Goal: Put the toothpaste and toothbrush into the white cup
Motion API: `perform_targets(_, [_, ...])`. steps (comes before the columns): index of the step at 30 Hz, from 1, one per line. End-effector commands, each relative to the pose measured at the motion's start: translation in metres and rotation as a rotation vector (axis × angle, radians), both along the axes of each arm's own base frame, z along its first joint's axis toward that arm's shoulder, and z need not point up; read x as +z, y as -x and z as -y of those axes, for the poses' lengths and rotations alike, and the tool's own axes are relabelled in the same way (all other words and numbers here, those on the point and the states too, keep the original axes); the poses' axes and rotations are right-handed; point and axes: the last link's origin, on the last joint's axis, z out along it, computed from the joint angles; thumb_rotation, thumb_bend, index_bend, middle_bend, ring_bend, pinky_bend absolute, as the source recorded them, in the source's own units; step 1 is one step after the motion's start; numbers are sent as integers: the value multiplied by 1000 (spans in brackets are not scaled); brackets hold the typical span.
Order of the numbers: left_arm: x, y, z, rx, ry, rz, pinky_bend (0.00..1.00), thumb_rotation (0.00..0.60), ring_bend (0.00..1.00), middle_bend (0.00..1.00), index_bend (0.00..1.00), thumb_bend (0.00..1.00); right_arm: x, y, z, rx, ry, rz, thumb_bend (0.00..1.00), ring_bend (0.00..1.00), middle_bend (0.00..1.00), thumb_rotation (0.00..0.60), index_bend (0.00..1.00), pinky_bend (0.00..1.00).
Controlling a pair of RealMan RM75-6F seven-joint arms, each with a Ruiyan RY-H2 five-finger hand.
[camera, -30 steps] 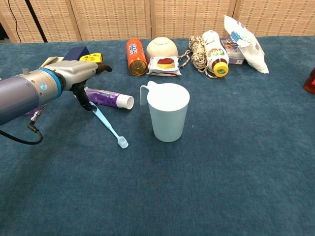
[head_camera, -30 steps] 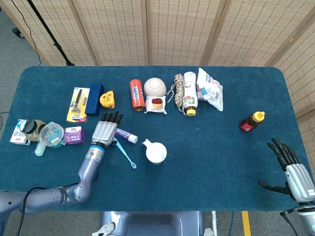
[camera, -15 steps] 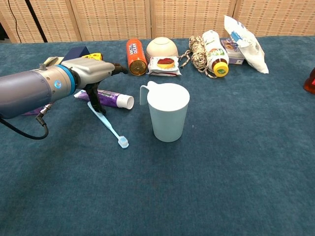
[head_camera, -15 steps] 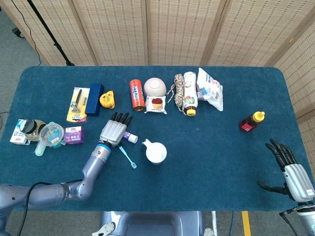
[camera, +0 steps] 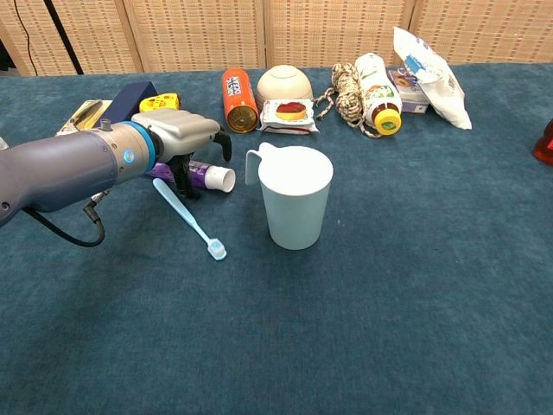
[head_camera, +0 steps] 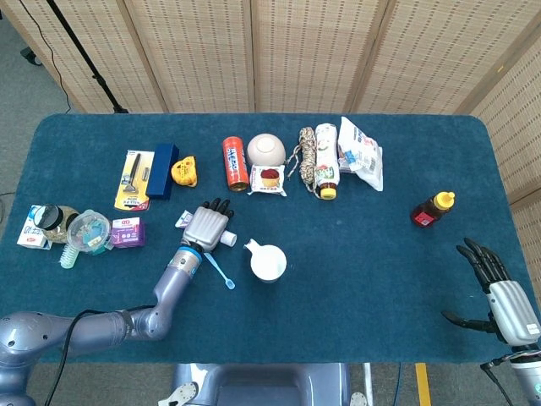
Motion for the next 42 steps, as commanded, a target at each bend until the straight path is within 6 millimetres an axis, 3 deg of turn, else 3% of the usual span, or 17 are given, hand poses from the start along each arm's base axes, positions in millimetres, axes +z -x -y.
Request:
perform_targets(1, [0, 0, 1, -11, -14, 2, 423, 600, 320, 370, 514, 332, 0, 0, 0, 1, -2, 2, 0, 0, 0, 600, 0, 0])
perform_targets(3, [-1, 1, 1, -19, -16, -7, 475, 600, 400, 443, 596, 372, -1, 0, 0, 2, -5, 3, 0, 0, 0, 600, 0, 0])
perform_targets(6, [-1, 4, 3, -23, -24, -37, 508, 600, 449, 478, 639, 413, -1, -1, -1, 5, -9, 7, 0, 0, 0, 600, 0, 0])
perform_targets(14, [18, 4, 3, -22, -58, 29, 533, 600, 463, 491, 656, 431, -2, -2, -1, 7, -12, 10, 0, 0, 0, 600, 0, 0])
perform_targets(29, [104, 14, 7, -6, -143, 489, 533, 600, 442, 491, 658, 431, -6, -4, -2, 15, -25, 3, 0, 0, 0, 600, 0, 0])
perform_targets(36, [136, 16, 13, -32, -149, 584, 533, 600, 456, 505, 677, 431, -9, -5, -2, 15, -27, -5, 0, 0, 0, 600, 0, 0])
perform_targets(42, [153, 4, 31, -59, -94, 660, 533, 600, 457, 505, 678, 431, -9, -6, -2, 14, -26, -8, 0, 0, 0, 600, 0, 0])
